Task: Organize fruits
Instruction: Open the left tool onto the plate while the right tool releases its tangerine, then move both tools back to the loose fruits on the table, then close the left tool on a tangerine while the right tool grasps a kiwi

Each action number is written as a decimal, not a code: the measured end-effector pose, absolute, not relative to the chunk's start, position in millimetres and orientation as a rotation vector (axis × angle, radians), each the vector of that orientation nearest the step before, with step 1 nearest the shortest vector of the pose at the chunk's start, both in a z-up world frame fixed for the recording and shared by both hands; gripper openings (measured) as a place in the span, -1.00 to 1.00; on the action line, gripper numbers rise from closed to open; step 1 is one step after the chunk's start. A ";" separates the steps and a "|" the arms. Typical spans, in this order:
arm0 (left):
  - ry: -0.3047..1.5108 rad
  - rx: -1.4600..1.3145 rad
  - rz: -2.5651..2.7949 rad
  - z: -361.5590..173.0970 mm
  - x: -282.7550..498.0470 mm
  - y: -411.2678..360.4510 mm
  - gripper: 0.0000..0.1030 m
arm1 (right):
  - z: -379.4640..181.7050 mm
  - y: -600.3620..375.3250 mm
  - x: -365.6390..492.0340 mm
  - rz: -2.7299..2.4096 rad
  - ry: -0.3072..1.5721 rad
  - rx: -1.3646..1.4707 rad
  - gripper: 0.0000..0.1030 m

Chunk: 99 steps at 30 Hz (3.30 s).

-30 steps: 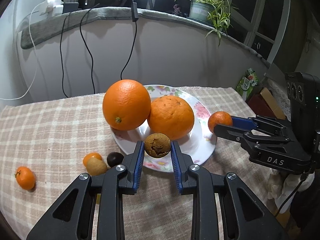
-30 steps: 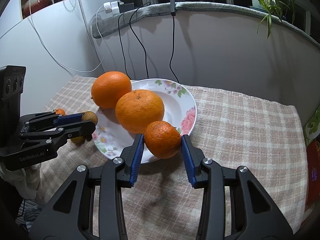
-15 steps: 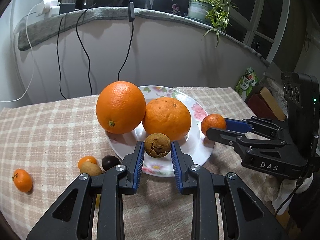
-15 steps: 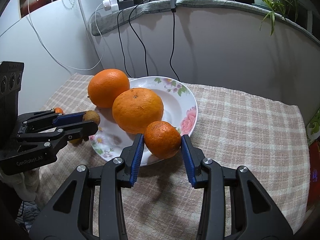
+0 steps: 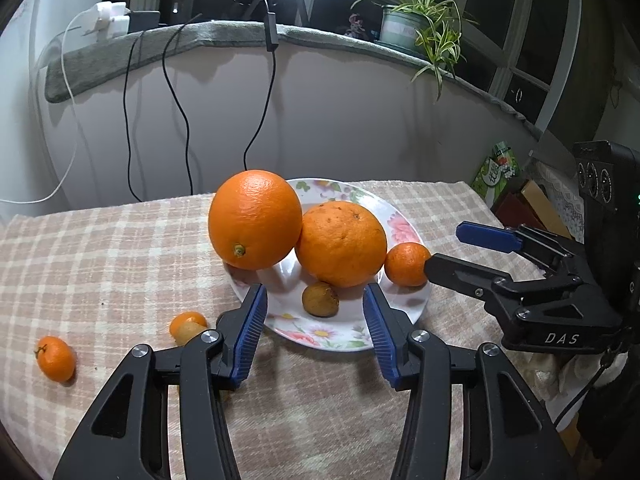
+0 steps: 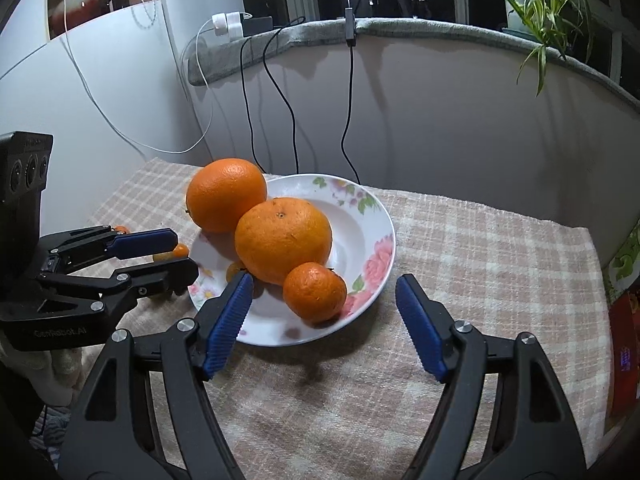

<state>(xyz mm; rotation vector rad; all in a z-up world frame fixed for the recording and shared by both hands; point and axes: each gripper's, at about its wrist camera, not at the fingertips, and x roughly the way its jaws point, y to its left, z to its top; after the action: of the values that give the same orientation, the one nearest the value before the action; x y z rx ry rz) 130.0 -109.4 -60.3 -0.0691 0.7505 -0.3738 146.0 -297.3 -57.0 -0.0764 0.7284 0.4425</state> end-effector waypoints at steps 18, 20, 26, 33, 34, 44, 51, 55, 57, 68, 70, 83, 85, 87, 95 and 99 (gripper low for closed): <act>0.700 -0.136 -0.283 -47.1 102.1 -41.6 -0.05 | -44.1 -250.7 113.9 0.568 0.715 -0.103 0.49; 0.698 -0.142 -0.263 -47.8 98.8 -30.5 -0.05 | -45.3 -241.6 109.5 0.590 0.718 -0.113 0.49; 0.693 -0.170 -0.188 -52.2 89.9 8.9 -0.05 | -53.0 -210.6 99.9 0.658 0.736 -0.155 0.49; 0.717 -0.215 -0.118 -67.7 84.0 46.8 -0.05 | -67.0 -180.6 94.2 0.706 0.776 -0.176 0.47; 0.720 -0.220 -0.111 -69.8 83.5 50.8 -0.05 | -69.2 -176.9 94.1 0.712 0.782 -0.181 0.37; 0.745 -0.253 -0.080 -87.4 82.0 76.3 -0.06 | -86.4 -143.1 103.5 0.731 0.824 -0.221 -0.08; 0.766 -0.259 -0.086 -98.0 89.7 82.0 -0.06 | -93.4 -123.3 112.0 0.680 0.822 -0.281 -0.08; 0.776 -0.261 -0.081 -103.2 96.3 84.2 -0.06 | -97.3 -115.6 113.1 0.668 0.818 -0.320 -0.16; 0.783 -0.257 -0.079 -105.5 100.2 84.8 -0.06 | -98.9 -111.8 111.0 0.664 0.809 -0.349 -0.17; 0.826 -0.228 -0.081 -114.8 118.2 81.8 -0.06 | -108.1 -93.3 96.9 0.607 0.726 -0.548 -0.26; 0.835 -0.221 -0.083 -116.3 121.3 80.7 -0.09 | -109.1 -91.4 94.4 0.590 0.706 -0.583 -0.35; 0.836 -0.217 -0.089 -118.1 124.0 80.0 -0.31 | -100.7 -111.9 111.7 0.644 0.764 -0.423 -0.64; 0.834 -0.217 -0.088 -117.7 123.6 79.8 -0.31 | -99.6 -116.8 115.1 0.654 0.781 -0.379 -0.66; 0.833 -0.218 -0.086 -117.3 122.7 79.9 -0.31 | -99.5 -119.1 116.0 0.658 0.787 -0.361 -0.67; 0.832 -0.223 -0.086 -116.6 122.2 80.4 -0.31 | -102.0 -116.1 115.1 0.684 0.787 -0.394 -0.62; 0.829 -0.231 -0.085 -116.2 121.8 81.6 -0.31 | -104.2 -109.2 111.5 0.692 0.777 -0.447 -0.36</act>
<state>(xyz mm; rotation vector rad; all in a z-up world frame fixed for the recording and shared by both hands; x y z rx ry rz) 121.8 81.6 -116.2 -0.2315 0.8290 -0.0854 111.5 -109.2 -104.2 -0.4473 0.7771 0.6921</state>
